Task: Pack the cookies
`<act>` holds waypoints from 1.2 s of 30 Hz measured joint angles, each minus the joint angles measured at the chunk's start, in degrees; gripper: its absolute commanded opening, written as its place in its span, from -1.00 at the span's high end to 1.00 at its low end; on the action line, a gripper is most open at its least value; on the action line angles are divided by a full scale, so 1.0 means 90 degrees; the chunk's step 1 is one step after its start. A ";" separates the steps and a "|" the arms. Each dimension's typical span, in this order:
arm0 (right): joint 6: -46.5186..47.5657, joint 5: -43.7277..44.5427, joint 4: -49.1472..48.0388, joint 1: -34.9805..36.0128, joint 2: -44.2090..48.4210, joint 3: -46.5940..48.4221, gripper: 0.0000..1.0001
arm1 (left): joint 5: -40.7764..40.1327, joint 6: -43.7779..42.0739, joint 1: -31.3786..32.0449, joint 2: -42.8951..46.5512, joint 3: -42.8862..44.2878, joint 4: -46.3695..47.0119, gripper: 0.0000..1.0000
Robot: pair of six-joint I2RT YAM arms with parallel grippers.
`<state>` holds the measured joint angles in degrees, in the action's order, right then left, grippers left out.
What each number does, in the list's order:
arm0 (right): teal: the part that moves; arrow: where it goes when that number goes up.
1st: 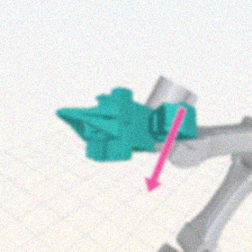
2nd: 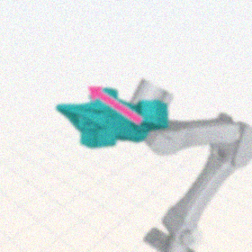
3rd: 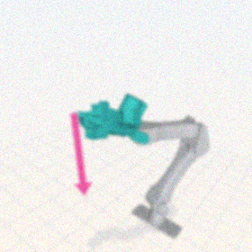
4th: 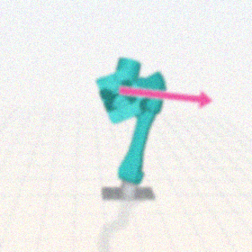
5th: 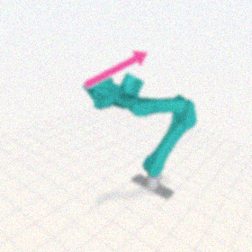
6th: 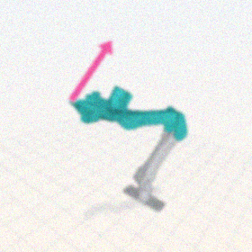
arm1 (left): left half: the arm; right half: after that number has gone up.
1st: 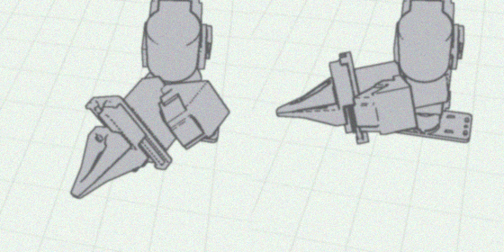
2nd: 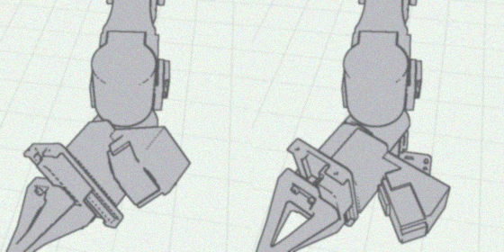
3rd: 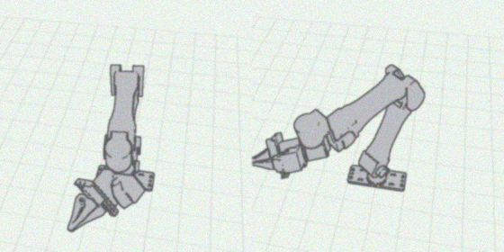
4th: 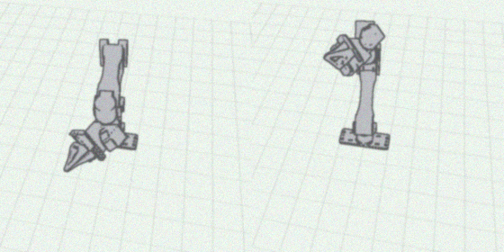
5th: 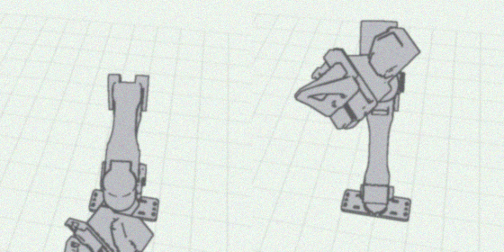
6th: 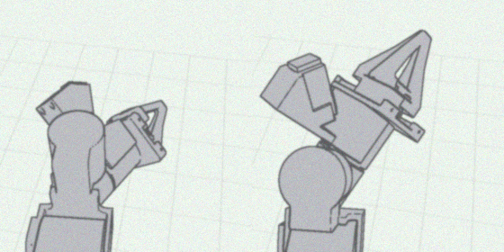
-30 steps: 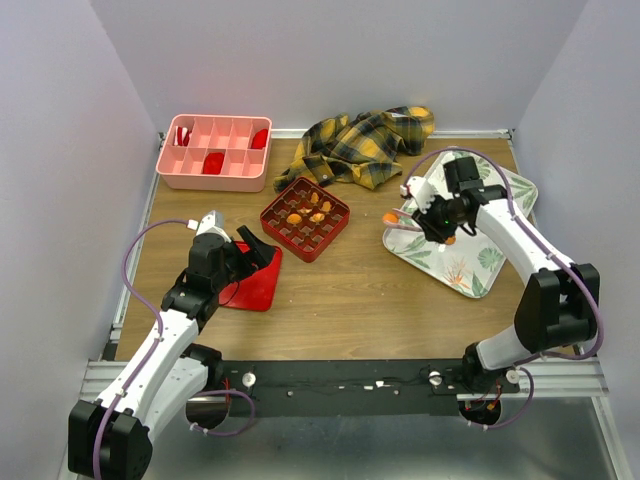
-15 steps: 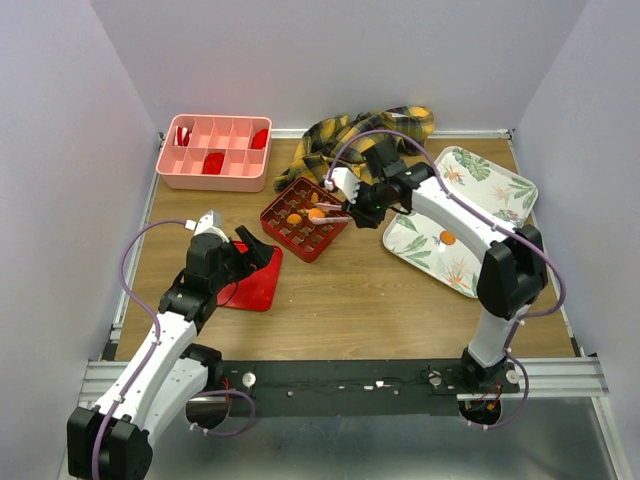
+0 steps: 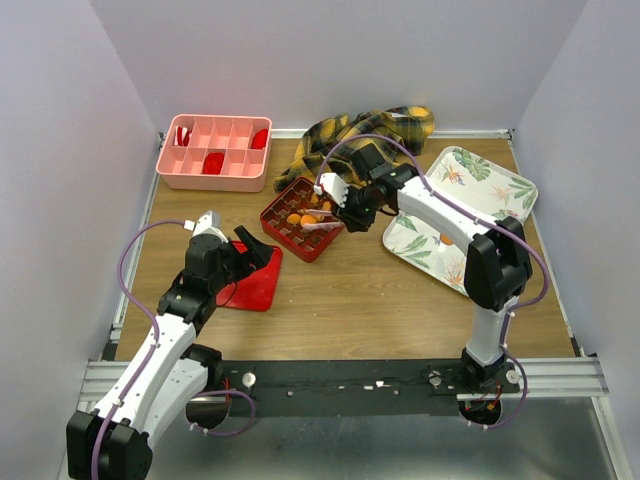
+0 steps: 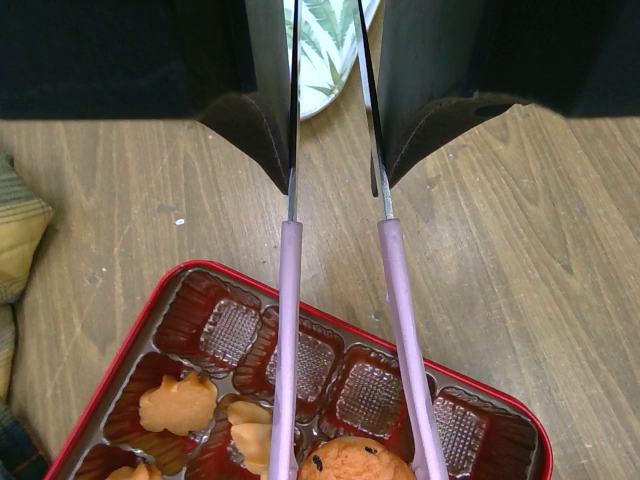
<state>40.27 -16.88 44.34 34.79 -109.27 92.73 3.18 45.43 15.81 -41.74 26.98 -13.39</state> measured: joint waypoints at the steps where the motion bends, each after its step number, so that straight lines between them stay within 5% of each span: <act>1: 0.0000 0.0002 0.0000 0.0010 -0.0022 0.0000 0.34 | 0.0000 0.0002 0.0000 0.0000 0.0000 0.0000 -0.97; 15: -0.0049 0.0192 -0.0039 0.0102 -0.0294 0.0126 0.13 | -0.0010 0.0002 0.0000 0.0175 -0.0002 -0.0005 -0.97; 36: -0.0134 0.0272 -0.0044 0.0102 -0.0372 0.0211 0.07 | -0.0015 0.0002 -0.0010 0.0211 -0.0012 -0.0012 -0.97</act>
<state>39.07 -14.44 43.94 35.70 -112.62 94.63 3.05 45.45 15.73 -39.83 26.87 -13.50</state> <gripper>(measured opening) 0.463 0.987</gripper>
